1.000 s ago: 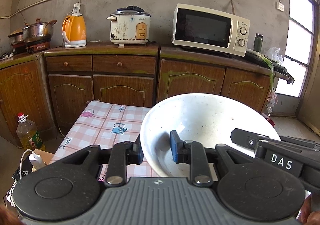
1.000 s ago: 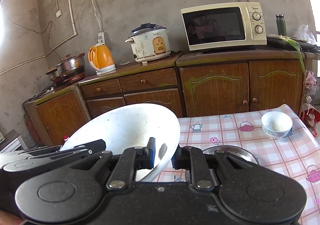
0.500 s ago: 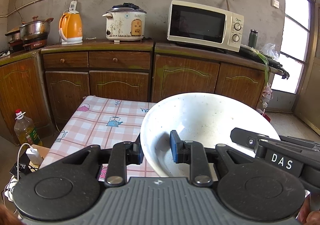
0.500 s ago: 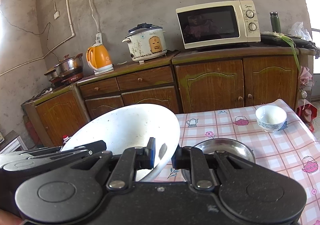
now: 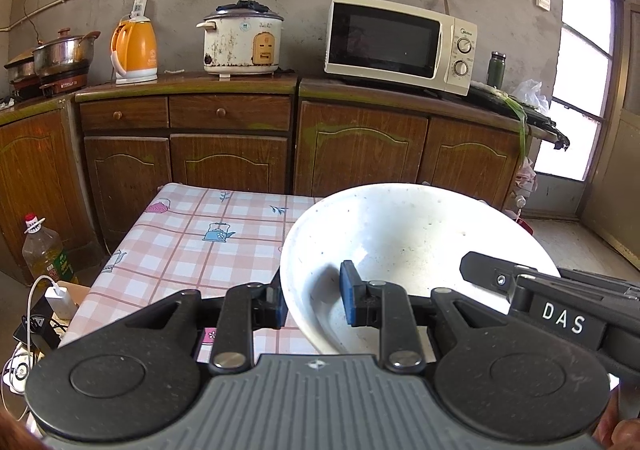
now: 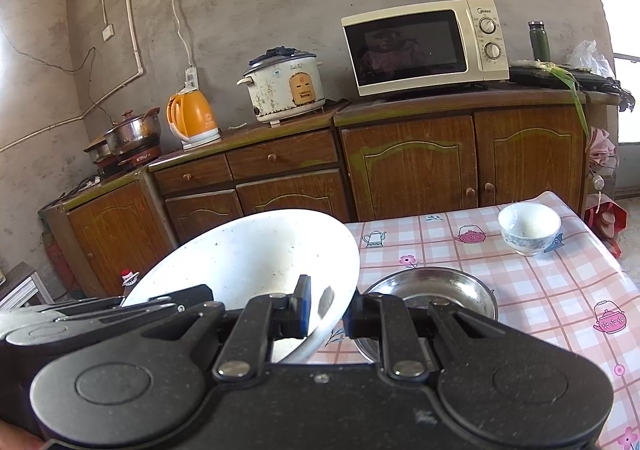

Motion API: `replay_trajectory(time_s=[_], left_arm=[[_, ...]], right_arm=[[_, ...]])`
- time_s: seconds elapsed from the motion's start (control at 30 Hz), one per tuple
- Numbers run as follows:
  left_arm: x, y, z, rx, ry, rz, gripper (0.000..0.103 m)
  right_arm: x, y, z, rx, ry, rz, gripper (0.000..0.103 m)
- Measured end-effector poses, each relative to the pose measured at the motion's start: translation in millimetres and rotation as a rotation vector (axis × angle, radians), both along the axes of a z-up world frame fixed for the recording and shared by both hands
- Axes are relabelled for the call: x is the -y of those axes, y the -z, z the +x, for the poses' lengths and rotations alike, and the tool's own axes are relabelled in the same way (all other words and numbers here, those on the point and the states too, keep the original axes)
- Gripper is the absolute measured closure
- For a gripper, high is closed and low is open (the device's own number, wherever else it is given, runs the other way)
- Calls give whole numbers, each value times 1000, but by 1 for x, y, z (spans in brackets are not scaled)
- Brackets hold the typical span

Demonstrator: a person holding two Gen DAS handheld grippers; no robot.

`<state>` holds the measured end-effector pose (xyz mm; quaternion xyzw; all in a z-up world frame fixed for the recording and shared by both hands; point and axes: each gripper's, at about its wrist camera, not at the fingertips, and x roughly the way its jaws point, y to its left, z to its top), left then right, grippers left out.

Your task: Organize plates and bowls

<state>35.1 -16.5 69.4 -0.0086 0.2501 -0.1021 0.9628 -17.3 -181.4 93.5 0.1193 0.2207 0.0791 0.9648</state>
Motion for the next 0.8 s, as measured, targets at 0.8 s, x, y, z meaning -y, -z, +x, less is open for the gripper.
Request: replay_trajectory(time_s=[0.8], left_arm=[[14, 13, -14, -32, 39, -11, 78]], right_arm=[[18, 15, -20, -5, 37, 12, 82]])
